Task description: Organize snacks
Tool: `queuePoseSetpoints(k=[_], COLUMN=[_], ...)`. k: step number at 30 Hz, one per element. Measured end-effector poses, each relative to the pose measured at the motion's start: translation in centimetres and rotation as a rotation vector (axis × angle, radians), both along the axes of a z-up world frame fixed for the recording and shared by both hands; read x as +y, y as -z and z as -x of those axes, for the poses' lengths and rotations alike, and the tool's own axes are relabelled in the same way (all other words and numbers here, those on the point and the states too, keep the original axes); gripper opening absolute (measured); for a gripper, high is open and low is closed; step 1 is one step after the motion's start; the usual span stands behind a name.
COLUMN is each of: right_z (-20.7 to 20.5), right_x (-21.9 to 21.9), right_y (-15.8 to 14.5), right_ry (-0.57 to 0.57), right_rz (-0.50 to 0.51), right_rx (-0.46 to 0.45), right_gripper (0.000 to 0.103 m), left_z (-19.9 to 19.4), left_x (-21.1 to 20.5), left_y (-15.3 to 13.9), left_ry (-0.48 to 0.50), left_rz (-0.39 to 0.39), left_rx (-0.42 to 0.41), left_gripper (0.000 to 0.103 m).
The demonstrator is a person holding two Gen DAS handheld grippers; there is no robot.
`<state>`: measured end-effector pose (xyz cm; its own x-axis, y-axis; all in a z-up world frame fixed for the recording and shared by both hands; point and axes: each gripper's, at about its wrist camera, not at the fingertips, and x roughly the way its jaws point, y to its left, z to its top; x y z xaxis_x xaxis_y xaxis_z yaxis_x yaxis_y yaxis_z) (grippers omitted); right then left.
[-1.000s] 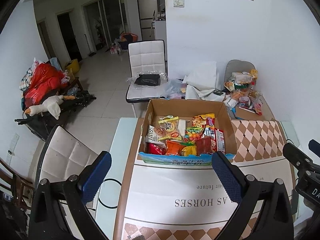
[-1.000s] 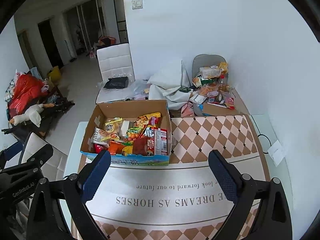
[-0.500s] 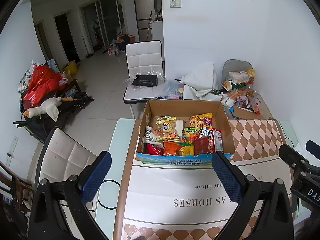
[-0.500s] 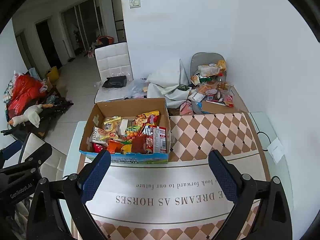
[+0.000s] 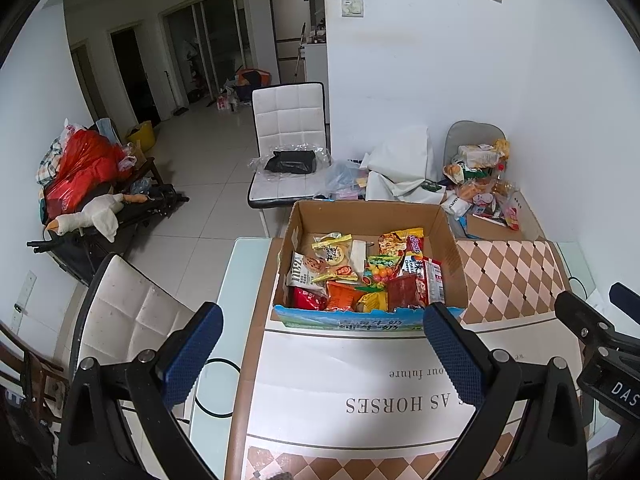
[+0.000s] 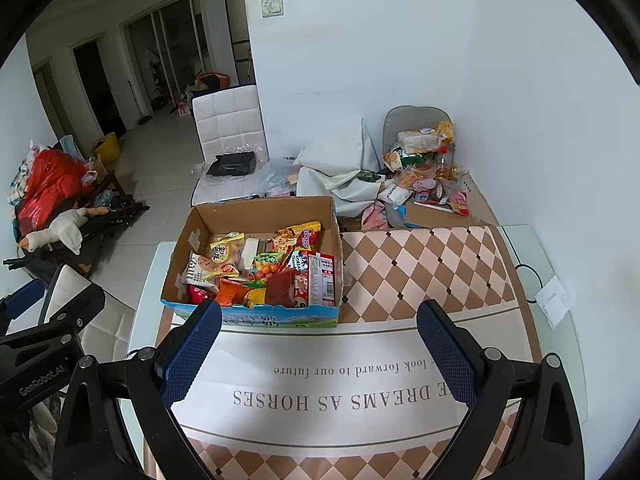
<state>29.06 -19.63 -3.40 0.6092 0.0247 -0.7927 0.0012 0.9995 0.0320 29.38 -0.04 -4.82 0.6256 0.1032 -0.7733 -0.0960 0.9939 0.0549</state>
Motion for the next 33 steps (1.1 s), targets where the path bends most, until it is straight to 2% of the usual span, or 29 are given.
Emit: queuePoseSetpoints(k=[33], right_z=[0.08], right_x=[-0.19], right_y=[-0.28], right_ry=[-0.006], right_rz=[-0.006], right_rx=[0.002], right_gripper=[0.1], left_z=[0.42], left_x=[-0.25], left_y=[-0.16], left_ry=[-0.006], left_rz=[-0.003], left_rx=[-0.007], left_gripper=[0.103])
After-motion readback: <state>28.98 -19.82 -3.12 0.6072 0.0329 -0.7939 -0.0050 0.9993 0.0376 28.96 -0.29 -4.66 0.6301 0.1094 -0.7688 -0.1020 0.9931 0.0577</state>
